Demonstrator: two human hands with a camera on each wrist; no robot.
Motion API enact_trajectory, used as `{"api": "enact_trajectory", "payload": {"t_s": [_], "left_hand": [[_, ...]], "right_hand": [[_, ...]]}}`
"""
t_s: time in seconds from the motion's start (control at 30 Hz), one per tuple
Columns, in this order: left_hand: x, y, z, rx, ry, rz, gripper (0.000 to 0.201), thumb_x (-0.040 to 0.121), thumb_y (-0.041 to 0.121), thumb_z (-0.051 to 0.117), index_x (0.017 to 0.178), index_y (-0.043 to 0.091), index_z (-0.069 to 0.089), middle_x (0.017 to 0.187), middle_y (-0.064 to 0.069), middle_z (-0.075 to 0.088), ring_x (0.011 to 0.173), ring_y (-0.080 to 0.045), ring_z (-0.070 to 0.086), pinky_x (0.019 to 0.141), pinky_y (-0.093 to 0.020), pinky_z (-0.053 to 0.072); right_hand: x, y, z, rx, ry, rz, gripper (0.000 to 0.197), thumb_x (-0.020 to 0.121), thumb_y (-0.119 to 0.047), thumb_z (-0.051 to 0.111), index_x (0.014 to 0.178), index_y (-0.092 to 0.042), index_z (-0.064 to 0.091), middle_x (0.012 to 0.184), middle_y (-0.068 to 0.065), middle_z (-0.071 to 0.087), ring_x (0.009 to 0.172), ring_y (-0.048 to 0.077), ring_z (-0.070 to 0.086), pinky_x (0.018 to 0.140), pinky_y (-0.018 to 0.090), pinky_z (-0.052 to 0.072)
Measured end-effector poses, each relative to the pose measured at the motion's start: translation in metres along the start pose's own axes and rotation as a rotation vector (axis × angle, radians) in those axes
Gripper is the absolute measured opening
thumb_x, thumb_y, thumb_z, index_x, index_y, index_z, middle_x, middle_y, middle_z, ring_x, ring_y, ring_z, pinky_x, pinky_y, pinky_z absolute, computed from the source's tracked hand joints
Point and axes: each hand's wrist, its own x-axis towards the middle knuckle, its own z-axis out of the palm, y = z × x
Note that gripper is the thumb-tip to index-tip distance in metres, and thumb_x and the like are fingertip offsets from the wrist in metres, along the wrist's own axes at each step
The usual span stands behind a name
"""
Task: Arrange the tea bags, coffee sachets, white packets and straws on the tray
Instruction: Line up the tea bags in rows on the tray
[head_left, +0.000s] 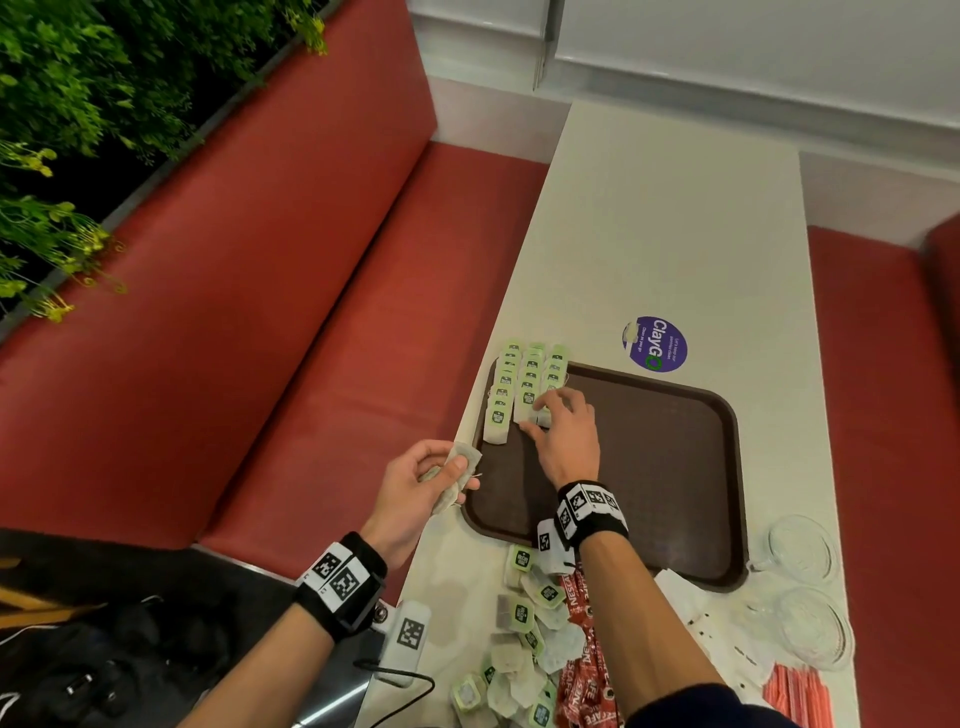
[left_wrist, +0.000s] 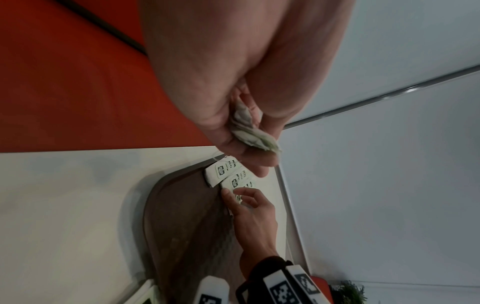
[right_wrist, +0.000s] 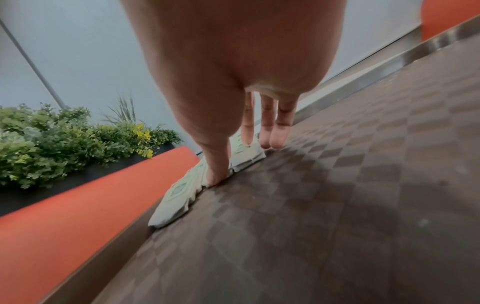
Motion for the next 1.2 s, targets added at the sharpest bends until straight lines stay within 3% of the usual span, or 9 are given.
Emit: {"api": "enact_trajectory", "payload": {"t_s": [0.2, 0.27, 0.4, 0.53, 0.63, 0.73, 0.93, 1.07, 1.2], "left_hand": [[0.001, 0.004, 0.006, -0.011, 0.010, 0.005, 0.025, 0.102, 0.013, 0.072, 0.122, -0.001, 0.066, 0.111, -0.018, 0.079, 0.095, -0.032, 0.078, 0.069, -0.026, 0.059], [0.003, 0.004, 0.009, -0.015, 0.025, 0.009, 0.025, 0.102, 0.013, 0.072, 0.122, -0.001, 0.066, 0.109, -0.019, 0.079, 0.093, -0.031, 0.078, 0.067, -0.026, 0.058], [0.007, 0.005, 0.017, 0.005, 0.051, 0.044, 0.032, 0.093, 0.021, 0.081, 0.115, 0.002, 0.068, 0.105, -0.020, 0.079, 0.081, -0.022, 0.073, 0.064, -0.029, 0.057], [0.007, 0.005, 0.019, 0.117, 0.011, 0.031, 0.023, 0.096, 0.018, 0.080, 0.113, 0.006, 0.072, 0.101, -0.017, 0.079, 0.080, -0.022, 0.075, 0.062, -0.027, 0.056], [0.008, 0.005, 0.013, 0.145, 0.014, -0.068, 0.018, 0.105, 0.017, 0.068, 0.114, 0.002, 0.072, 0.098, -0.020, 0.077, 0.072, -0.021, 0.071, 0.053, -0.022, 0.046], [0.008, 0.009, 0.010, 0.102, -0.044, -0.126, 0.038, 0.109, 0.035, 0.062, 0.110, -0.001, 0.074, 0.092, -0.014, 0.073, 0.065, -0.014, 0.058, 0.051, -0.023, 0.036], [0.010, 0.026, 0.019, 0.243, -0.108, 0.041, 0.009, 0.097, 0.025, 0.081, 0.100, 0.016, 0.082, 0.081, -0.001, 0.066, 0.061, -0.013, 0.049, 0.056, -0.026, 0.037], [0.011, 0.036, 0.022, 0.494, -0.073, 0.234, 0.004, 0.096, 0.031, 0.082, 0.097, 0.028, 0.082, 0.092, 0.010, 0.077, 0.070, -0.002, 0.062, 0.067, -0.022, 0.046], [0.008, 0.043, 0.028, 0.617, -0.090, 0.367, 0.004, 0.095, 0.031, 0.083, 0.098, 0.032, 0.083, 0.100, 0.015, 0.077, 0.099, -0.006, 0.072, 0.086, -0.018, 0.051]], "right_hand": [[-0.019, -0.037, -0.043, 0.355, 0.059, 0.064, 0.026, 0.098, -0.055, 0.073, 0.110, -0.032, 0.071, 0.122, -0.009, 0.070, 0.109, 0.008, 0.066, 0.090, 0.032, 0.053], [-0.040, -0.061, -0.063, 0.563, -0.108, 0.086, 0.033, 0.098, -0.065, 0.068, 0.108, -0.034, 0.074, 0.106, -0.014, 0.077, 0.097, 0.001, 0.071, 0.088, 0.029, 0.058], [-0.082, -0.084, -0.074, 0.718, -0.368, 0.039, 0.029, 0.097, -0.061, 0.074, 0.108, -0.034, 0.076, 0.100, -0.005, 0.080, 0.092, 0.015, 0.076, 0.083, 0.041, 0.064], [-0.096, -0.078, -0.073, 0.845, -0.234, 0.053, 0.011, 0.098, -0.032, 0.082, 0.106, -0.028, 0.076, 0.099, 0.000, 0.080, 0.090, 0.022, 0.077, 0.084, 0.054, 0.064], [-0.100, -0.069, -0.078, 0.755, 0.081, -0.047, 0.024, 0.091, -0.005, 0.083, 0.101, -0.026, 0.078, 0.102, -0.004, 0.077, 0.094, 0.019, 0.075, 0.086, 0.046, 0.063], [-0.106, -0.064, -0.079, 0.552, 0.218, -0.331, 0.033, 0.083, 0.013, 0.080, 0.099, -0.016, 0.080, 0.108, -0.003, 0.068, 0.101, 0.018, 0.071, 0.086, 0.033, 0.060], [-0.118, -0.056, -0.069, 0.373, 0.163, -0.509, 0.034, 0.082, 0.015, 0.080, 0.100, -0.014, 0.080, 0.120, -0.002, 0.063, 0.112, 0.008, 0.066, 0.092, 0.021, 0.055], [-0.123, -0.059, -0.073, 0.581, 0.122, -0.302, 0.041, 0.083, 0.016, 0.064, 0.100, -0.019, 0.076, 0.130, -0.003, 0.066, 0.125, 0.021, 0.066, 0.101, 0.037, 0.059], [-0.122, -0.064, -0.073, 0.662, 0.123, -0.273, 0.023, 0.095, -0.001, 0.079, 0.107, -0.020, 0.076, 0.123, -0.009, 0.074, 0.120, 0.021, 0.071, 0.101, 0.043, 0.059]]}}
